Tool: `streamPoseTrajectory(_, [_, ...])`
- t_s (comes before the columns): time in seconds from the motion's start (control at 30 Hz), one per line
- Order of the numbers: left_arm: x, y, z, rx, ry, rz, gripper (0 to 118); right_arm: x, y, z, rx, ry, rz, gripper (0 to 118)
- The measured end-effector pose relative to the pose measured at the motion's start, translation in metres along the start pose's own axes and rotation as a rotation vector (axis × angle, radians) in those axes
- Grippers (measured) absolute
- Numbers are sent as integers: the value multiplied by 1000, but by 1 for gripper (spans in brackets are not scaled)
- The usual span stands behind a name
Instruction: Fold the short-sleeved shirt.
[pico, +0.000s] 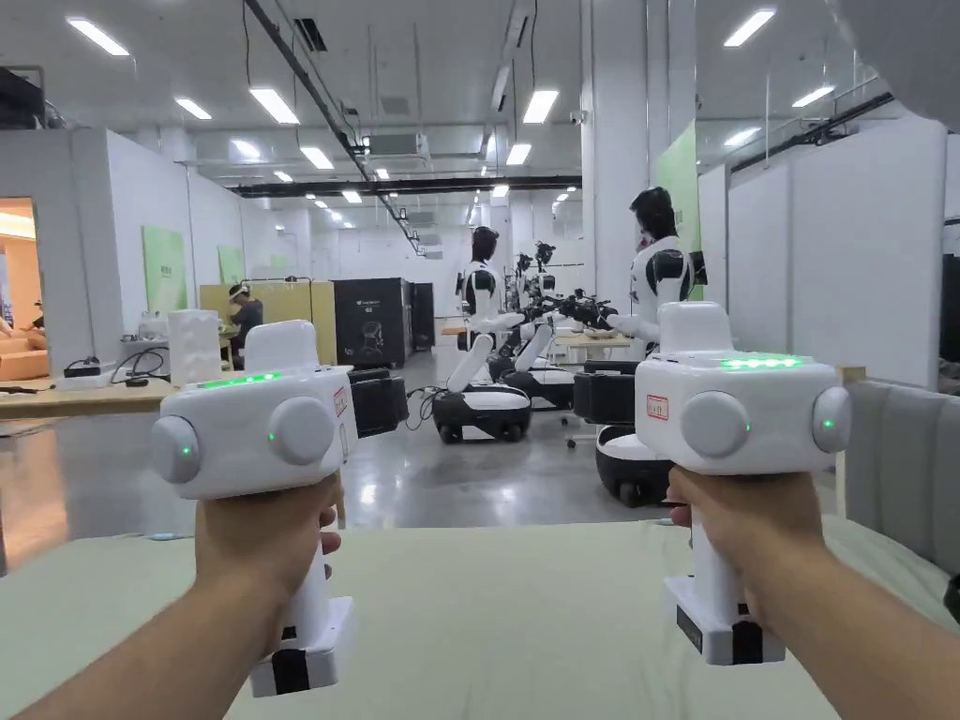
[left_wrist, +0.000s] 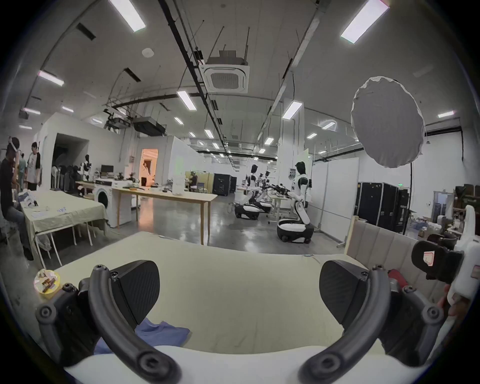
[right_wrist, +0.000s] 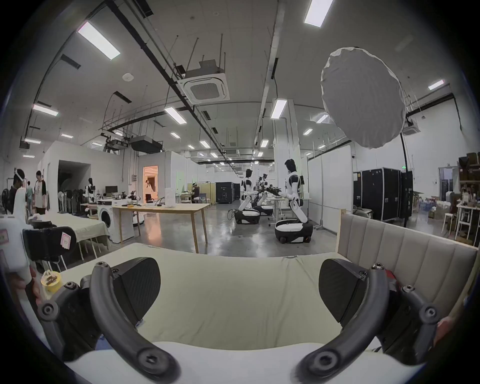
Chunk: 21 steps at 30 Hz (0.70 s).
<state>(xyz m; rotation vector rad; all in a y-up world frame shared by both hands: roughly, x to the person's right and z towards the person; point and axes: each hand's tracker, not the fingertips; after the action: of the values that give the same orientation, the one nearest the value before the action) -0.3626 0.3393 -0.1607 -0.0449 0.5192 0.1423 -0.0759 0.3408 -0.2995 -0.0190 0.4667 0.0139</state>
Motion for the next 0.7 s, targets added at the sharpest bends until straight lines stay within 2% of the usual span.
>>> streamPoseTrajectory(0.03, [0, 1, 0, -7, -5, -5, 118, 0, 0, 0, -3, 3, 25, 118])
streamPoseTrajectory(0.1, [8, 7, 5, 7, 26, -141, 118, -4, 5, -1, -5, -26, 177, 118])
streamPoseTrajectory(0.13, [20, 9, 9, 60, 102, -373, 118, -12, 9, -1, 15, -54, 411, 118])
streamPoseTrajectory(0.17, [36, 5, 14, 151, 154, -703, 118, -24, 8, -1, 56, -126, 717, 118])
streamPoseTrajectory(0.2, [46, -3, 17, 235, 193, -958, 118, -35, 2, -2, 85, -200, 984, 118])
streamPoseTrajectory(0.23, [58, -17, 20, 345, 245, -1309, 118, -44, -11, -3, 124, -256, 1346, 118])
streamPoseTrajectory(0.27, [60, -27, 18, 416, 284, -1563, 118, -47, -22, -3, 154, -275, 1604, 118])
streamPoseTrajectory(0.3, [60, -36, 14, 420, 253, -1824, 118, -47, -39, -2, 167, -254, 1914, 118])
streamPoseTrajectory(0.33, [59, -38, 13, 366, 182, -2026, 118, -43, -49, 0, 168, -210, 2167, 118])
streamPoseTrajectory(0.37, [57, -42, 9, 285, 148, -2127, 118, -40, -54, 1, 173, -188, 2326, 118])
streamPoseTrajectory(0.4, [59, -41, 9, 173, 140, -2161, 118, -38, -55, 0, 147, -169, 2374, 118])
streamPoseTrajectory(0.43, [61, -38, 10, 122, 116, -2114, 118, -38, -55, -2, 115, -171, 2349, 118])
streamPoseTrajectory(0.47, [62, -35, 11, 139, 92, -2049, 118, -42, -52, -2, 83, -171, 2262, 118])
streamPoseTrajectory(0.5, [70, -23, 27, 179, 84, -1839, 118, -48, -46, -3, 74, -177, 2093, 118])
streamPoseTrajectory(0.57, [71, 0, 36, 213, 105, -1243, 118, -52, -27, -1, 81, -140, 1587, 118])
streamPoseTrajectory(0.63, [47, 20, 21, 125, 59, -536, 118, -48, -2, -3, 14, -105, 924, 118])
streamPoseTrajectory(0.7, [27, 21, 13, 2, 13, -37, 118, -31, 8, 1, -11, -73, 390, 118])
